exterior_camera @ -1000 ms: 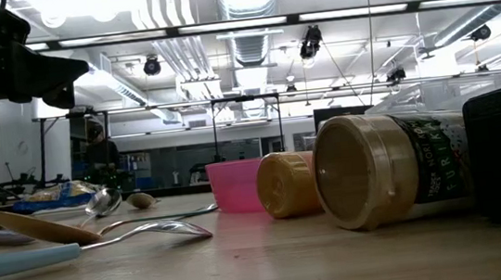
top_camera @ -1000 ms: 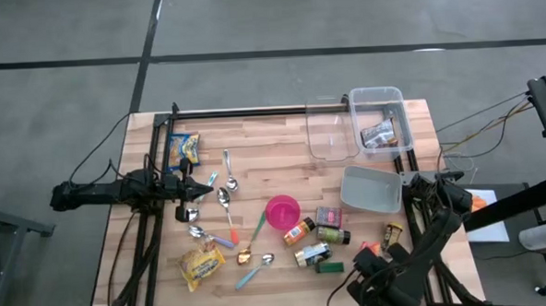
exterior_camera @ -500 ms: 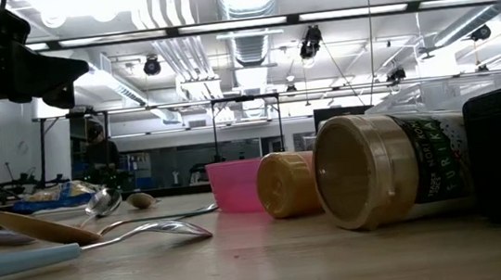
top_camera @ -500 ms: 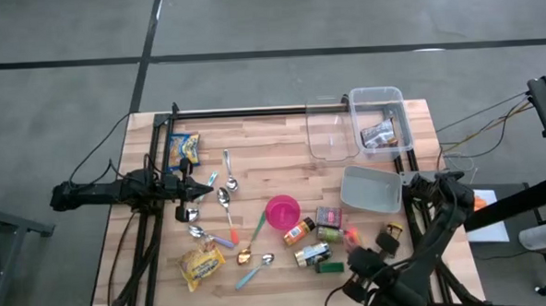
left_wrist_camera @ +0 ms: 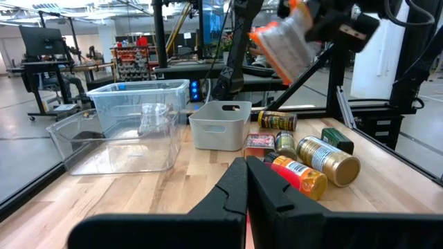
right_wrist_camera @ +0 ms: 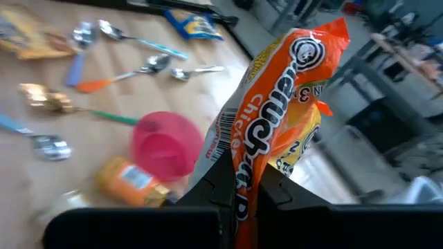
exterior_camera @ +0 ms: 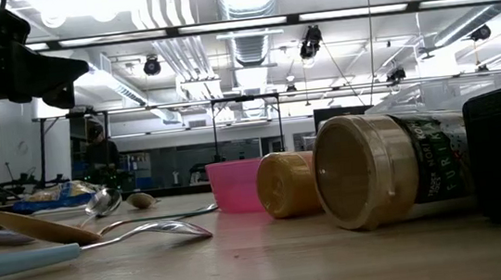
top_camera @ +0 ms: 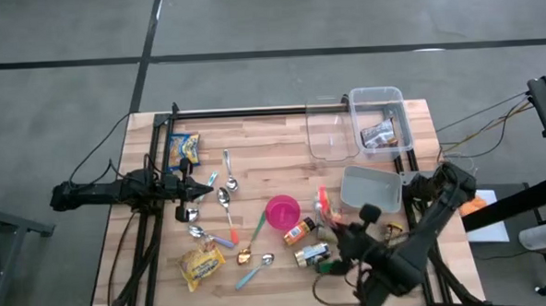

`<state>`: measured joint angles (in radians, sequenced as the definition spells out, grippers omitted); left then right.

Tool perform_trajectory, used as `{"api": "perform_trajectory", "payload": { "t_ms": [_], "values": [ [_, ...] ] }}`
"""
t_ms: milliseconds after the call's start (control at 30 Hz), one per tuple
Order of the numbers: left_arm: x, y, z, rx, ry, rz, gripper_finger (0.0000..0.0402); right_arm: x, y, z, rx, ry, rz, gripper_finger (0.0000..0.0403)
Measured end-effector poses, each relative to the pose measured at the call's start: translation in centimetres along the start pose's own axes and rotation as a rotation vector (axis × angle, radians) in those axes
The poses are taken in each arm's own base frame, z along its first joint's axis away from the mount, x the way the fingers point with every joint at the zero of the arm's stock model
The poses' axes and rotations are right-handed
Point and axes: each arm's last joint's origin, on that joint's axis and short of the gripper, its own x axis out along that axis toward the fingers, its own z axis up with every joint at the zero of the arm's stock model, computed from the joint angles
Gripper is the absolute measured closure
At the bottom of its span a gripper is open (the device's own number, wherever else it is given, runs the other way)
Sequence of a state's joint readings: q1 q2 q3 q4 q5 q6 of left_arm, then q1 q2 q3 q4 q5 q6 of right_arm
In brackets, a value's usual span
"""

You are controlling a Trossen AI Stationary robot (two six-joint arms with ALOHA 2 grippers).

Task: Pick & Place Food Item
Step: Put the orange noodle pack into the white bin

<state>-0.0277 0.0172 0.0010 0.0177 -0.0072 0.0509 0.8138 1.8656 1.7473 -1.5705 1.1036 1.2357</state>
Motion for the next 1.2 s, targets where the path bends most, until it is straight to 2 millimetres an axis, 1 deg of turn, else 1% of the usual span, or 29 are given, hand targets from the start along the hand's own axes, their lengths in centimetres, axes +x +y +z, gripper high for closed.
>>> {"api": "perform_trajectory", "payload": {
  "t_ms": [233, 433, 567, 800, 900, 1033, 1200],
  "values": [
    [0.0, 0.0, 0.0, 0.000, 0.000, 0.000, 0.0401, 3.9, -2.9, 2.6, -0.047, 0.058, -0.095, 0.0391],
    [0.0, 0.0, 0.0, 0.000, 0.000, 0.000, 0.0401, 7.6, -4.5, 3.8, -0.079, 0.130, -0.184, 0.0391],
    [0.0, 0.0, 0.0, 0.000, 0.000, 0.000, 0.0401, 9.9, -6.3, 4.4, -0.056, 0.172, -0.255, 0.0391],
    [0.0, 0.0, 0.0, 0.000, 0.000, 0.000, 0.0401, 13.6, -11.3, 5.9, 0.040, 0.245, -0.380, 0.0391],
    [0.0, 0.0, 0.0, 0.000, 0.000, 0.000, 0.0401, 14.9, -13.8, 6.3, 0.076, 0.279, -0.433, 0.0391],
    [0.0, 0.0, 0.0, 0.000, 0.000, 0.000, 0.0401, 16.2, -17.3, 6.5, 0.140, 0.316, -0.507, 0.0391],
    [0.0, 0.0, 0.0, 0.000, 0.000, 0.000, 0.0401, 17.2, -21.2, 6.5, 0.238, 0.385, -0.562, 0.0391]
  ]
}}
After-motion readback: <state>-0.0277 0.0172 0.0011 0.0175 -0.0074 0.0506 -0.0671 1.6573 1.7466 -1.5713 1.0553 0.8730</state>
